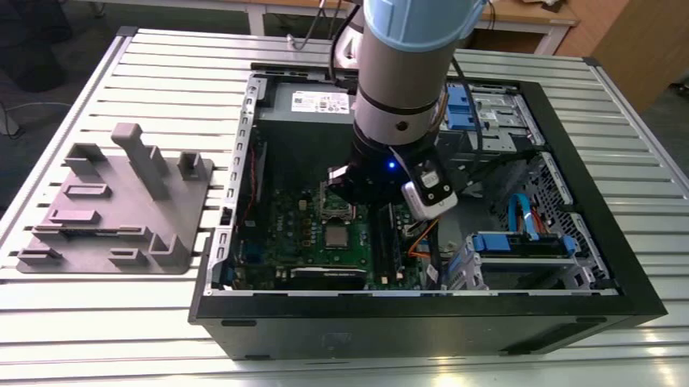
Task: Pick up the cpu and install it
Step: 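Close the cpu cover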
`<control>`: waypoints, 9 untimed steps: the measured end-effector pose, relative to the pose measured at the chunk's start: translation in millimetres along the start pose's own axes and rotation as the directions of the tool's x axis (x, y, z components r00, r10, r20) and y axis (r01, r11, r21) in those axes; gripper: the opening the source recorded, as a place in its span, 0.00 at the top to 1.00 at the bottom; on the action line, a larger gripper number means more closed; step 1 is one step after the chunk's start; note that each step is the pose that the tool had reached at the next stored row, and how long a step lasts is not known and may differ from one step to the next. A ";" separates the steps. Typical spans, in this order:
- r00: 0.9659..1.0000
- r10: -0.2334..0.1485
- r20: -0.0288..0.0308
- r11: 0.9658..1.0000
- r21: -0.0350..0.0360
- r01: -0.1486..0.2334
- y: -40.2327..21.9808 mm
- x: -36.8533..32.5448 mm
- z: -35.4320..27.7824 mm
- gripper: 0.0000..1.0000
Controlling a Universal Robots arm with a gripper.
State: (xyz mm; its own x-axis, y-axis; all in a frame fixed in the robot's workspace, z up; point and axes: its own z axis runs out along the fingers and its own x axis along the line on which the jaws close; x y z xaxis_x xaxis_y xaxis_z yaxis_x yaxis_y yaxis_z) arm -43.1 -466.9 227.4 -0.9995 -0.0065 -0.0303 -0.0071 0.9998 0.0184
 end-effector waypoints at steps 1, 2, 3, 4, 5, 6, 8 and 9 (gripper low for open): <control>1.000 0.000 0.000 1.000 0.000 0.000 2.5 -1.0 0.4 0.89; 1.000 0.000 0.000 1.000 0.000 0.000 5.0 -1.6 0.7 0.89; 1.000 0.000 0.000 1.000 0.000 0.000 7.4 -2.3 1.0 0.89; 1.000 0.000 0.000 1.000 0.000 0.000 9.9 -2.6 1.3 0.89; 1.000 0.000 0.000 1.000 0.000 0.000 12.4 -2.9 1.6 0.89; 1.000 0.000 0.000 1.000 0.000 0.000 14.5 -3.1 1.9 0.89; 1.000 0.000 0.000 1.000 0.000 0.000 18.2 -3.3 2.3 0.89; 1.000 0.000 0.000 1.000 0.000 0.000 19.9 -3.4 2.6 0.89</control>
State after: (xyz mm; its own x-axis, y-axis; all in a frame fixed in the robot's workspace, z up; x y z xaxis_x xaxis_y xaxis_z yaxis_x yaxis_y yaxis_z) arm -39.8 -446.9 225.3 -0.9995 -0.0069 -0.0304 -0.0074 0.9998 0.0188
